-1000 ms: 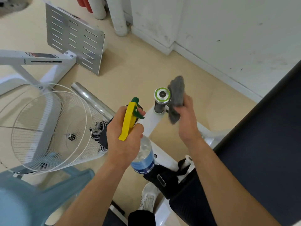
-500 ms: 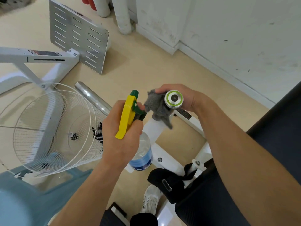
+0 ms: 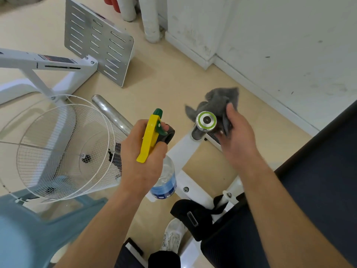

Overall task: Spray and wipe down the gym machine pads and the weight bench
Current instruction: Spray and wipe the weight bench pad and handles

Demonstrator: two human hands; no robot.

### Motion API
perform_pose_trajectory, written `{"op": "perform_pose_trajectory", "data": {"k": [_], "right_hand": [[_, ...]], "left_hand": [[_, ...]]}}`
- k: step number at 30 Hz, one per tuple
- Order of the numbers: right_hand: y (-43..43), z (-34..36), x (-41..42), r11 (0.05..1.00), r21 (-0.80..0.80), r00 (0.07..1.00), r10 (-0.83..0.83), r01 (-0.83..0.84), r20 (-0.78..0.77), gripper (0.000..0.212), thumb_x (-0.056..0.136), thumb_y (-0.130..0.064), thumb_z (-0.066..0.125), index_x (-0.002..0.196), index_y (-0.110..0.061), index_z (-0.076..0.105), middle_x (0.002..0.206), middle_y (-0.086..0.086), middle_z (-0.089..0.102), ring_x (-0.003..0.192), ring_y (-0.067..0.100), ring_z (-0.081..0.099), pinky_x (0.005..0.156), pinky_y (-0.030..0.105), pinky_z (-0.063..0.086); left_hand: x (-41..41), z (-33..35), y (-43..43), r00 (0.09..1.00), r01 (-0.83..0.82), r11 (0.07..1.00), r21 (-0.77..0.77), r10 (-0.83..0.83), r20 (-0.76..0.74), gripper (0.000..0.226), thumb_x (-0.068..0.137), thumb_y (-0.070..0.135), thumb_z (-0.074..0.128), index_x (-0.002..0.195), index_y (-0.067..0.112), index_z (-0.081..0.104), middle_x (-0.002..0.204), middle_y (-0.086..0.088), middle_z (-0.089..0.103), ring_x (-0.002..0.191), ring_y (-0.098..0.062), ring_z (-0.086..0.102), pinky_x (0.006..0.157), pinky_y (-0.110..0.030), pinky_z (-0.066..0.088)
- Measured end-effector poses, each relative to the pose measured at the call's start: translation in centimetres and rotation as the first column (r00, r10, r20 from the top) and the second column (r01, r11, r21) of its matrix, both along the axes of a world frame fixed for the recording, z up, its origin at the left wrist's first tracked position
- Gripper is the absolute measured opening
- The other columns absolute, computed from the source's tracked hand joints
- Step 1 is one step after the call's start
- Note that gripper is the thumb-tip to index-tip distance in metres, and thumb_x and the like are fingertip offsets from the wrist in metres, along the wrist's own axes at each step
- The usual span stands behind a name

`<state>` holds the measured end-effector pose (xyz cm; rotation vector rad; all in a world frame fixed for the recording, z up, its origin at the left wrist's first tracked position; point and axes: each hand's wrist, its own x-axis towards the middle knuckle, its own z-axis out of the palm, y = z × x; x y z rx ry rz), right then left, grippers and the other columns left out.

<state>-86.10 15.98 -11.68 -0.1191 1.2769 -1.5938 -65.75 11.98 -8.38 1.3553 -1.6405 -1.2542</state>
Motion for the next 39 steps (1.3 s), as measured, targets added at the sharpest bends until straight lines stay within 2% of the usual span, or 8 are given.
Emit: {"op": "perform_pose_trajectory", "data": {"k": [5,14,16,19,22,24,30,39], "right_hand": [[4.2,-0.3,6.3,0.854,0.249,0.828,-0.511,0.457,0.231,0.033,0.098,-0.018,0.052,0.130,-0.014,0.061,0.118,0.009,0.071,0.108,0.027,0.068,0.091,0.045,0.056],[-1.8,0.6,7.7,0.839,0.174,0.466,-0.444,0.515,0.765,0.042,0.105,-0.020,0.031,0.126,0.000,0.061,0.119,0.024,0.066,0.114,0.041,0.061,0.103,0.052,0.046],[-2.4,0.0,7.5,0.835,0.244,0.515,-0.507,0.493,0.692,0.036,0.104,-0.014,0.035,0.121,0.000,0.064,0.108,0.021,0.068,0.120,0.041,0.058,0.108,0.054,0.043],[-1.1,0.2,8.6,0.927,0.248,0.895,-0.345,0.280,0.281,0.015,0.091,-0.020,0.067,0.096,-0.006,0.068,0.086,0.006,0.067,0.091,0.027,0.068,0.095,0.046,0.054],[-1.9,-0.5,7.1,0.874,0.224,0.549,-0.451,0.430,0.704,0.034,0.102,-0.010,0.039,0.124,0.004,0.060,0.102,0.021,0.066,0.117,0.042,0.058,0.104,0.054,0.045],[-2.7,0.2,5.7,0.794,0.361,0.311,-0.545,0.488,0.778,0.039,0.101,-0.005,0.033,0.129,0.004,0.058,0.103,0.025,0.067,0.104,0.042,0.063,0.089,0.050,0.053],[-1.3,2.4,6.5,0.822,0.339,0.414,-0.534,0.457,0.737,0.033,0.100,0.002,0.034,0.119,0.008,0.060,0.110,0.027,0.068,0.089,0.036,0.068,0.069,0.039,0.059],[2.3,4.1,7.1,0.856,0.314,0.845,-0.486,0.410,0.223,0.017,0.097,-0.013,0.056,0.102,0.000,0.065,0.078,0.011,0.072,0.065,0.019,0.070,0.058,0.027,0.057]], "left_hand": [[0.1,0.5,0.2,1.000,-0.022,1.000,0.004,0.022,-0.009,0.036,0.071,0.003,0.053,0.101,0.014,0.069,0.085,0.001,0.071,0.068,-0.018,0.064,0.060,-0.038,0.059],[0.8,0.2,-0.7,0.999,0.018,0.998,-0.068,-0.016,0.031,0.037,0.070,-0.001,0.055,0.100,0.016,0.068,0.088,-0.001,0.073,0.068,-0.019,0.061,0.058,-0.029,0.055],[1.0,0.3,-0.8,1.000,0.016,0.998,-0.068,-0.015,0.018,0.039,0.069,-0.004,0.055,0.101,0.015,0.068,0.092,0.005,0.074,0.072,-0.015,0.063,0.059,-0.021,0.054],[0.9,0.2,-0.9,1.000,0.017,0.999,-0.051,-0.017,0.005,0.041,0.070,-0.009,0.056,0.101,0.014,0.068,0.093,0.007,0.074,0.072,-0.013,0.063,0.059,-0.024,0.056],[0.6,0.2,-0.6,1.000,0.026,0.999,-0.038,-0.026,-0.007,0.039,0.070,-0.004,0.053,0.101,0.014,0.068,0.090,0.002,0.073,0.072,-0.017,0.063,0.060,-0.035,0.058],[0.4,0.2,-0.4,0.999,0.037,0.998,-0.044,-0.036,0.021,0.037,0.071,0.000,0.054,0.102,0.016,0.067,0.092,0.007,0.073,0.074,-0.013,0.064,0.064,-0.036,0.060],[0.8,1.0,-0.1,0.996,0.073,0.997,-0.032,-0.071,0.055,0.036,0.071,0.005,0.054,0.102,0.020,0.067,0.095,0.013,0.074,0.072,-0.012,0.068,0.067,-0.038,0.060],[1.3,0.6,-0.5,0.999,0.036,0.999,-0.011,-0.036,0.028,0.034,0.073,0.003,0.055,0.103,0.016,0.068,0.088,0.004,0.072,0.065,-0.024,0.063,0.063,-0.039,0.058]]}}
